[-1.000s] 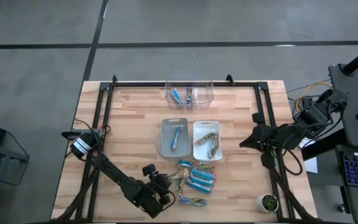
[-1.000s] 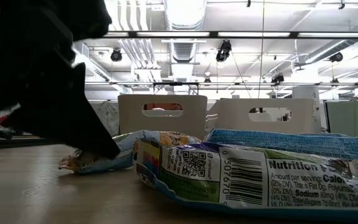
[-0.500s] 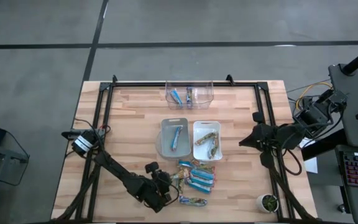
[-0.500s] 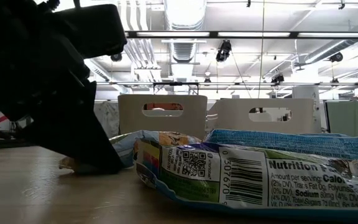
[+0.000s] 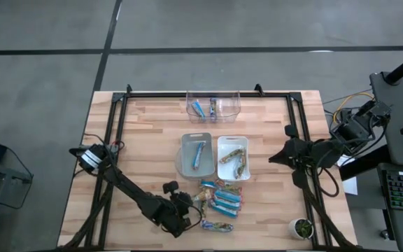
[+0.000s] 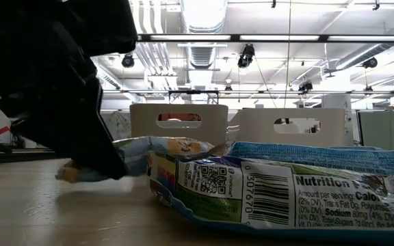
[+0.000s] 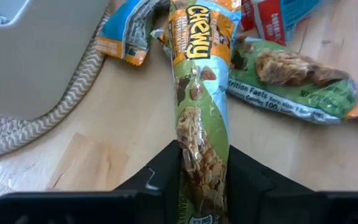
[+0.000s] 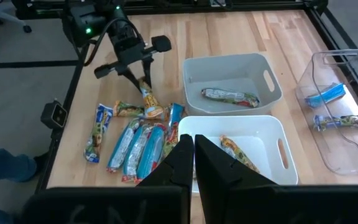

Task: Pick and place Granola Bars by type
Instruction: Put the orange granola bar into the white bin

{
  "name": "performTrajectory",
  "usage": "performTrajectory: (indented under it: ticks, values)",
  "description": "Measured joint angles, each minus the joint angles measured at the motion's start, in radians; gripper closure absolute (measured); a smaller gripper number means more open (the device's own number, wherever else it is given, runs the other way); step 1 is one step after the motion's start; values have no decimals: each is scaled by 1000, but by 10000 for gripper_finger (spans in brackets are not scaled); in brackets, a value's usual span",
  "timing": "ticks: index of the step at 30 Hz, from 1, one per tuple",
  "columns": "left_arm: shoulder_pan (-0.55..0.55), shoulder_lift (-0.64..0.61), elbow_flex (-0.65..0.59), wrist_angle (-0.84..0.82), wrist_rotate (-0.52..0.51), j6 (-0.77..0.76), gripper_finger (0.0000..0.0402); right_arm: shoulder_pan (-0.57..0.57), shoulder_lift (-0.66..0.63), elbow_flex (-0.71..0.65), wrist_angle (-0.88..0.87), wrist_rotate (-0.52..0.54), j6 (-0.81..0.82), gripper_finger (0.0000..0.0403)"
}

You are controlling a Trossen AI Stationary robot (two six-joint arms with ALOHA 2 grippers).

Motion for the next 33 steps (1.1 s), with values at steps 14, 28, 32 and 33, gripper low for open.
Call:
performTrajectory:
  ticks: [14,28,32,33]
  values:
    - [11,-180,30,-38,-76,76,319,0,-1,0,0,0,0,394]
    - [121,-371,109,-33,-135,320,319,7,-64,58,50,-57,-72,394]
    - [177,-371,133,-13,-97,373,319,7,-83,97,36,-57,-100,394]
    - [191,-371,136,-1,-91,386,319,6,-87,106,29,-56,-109,394]
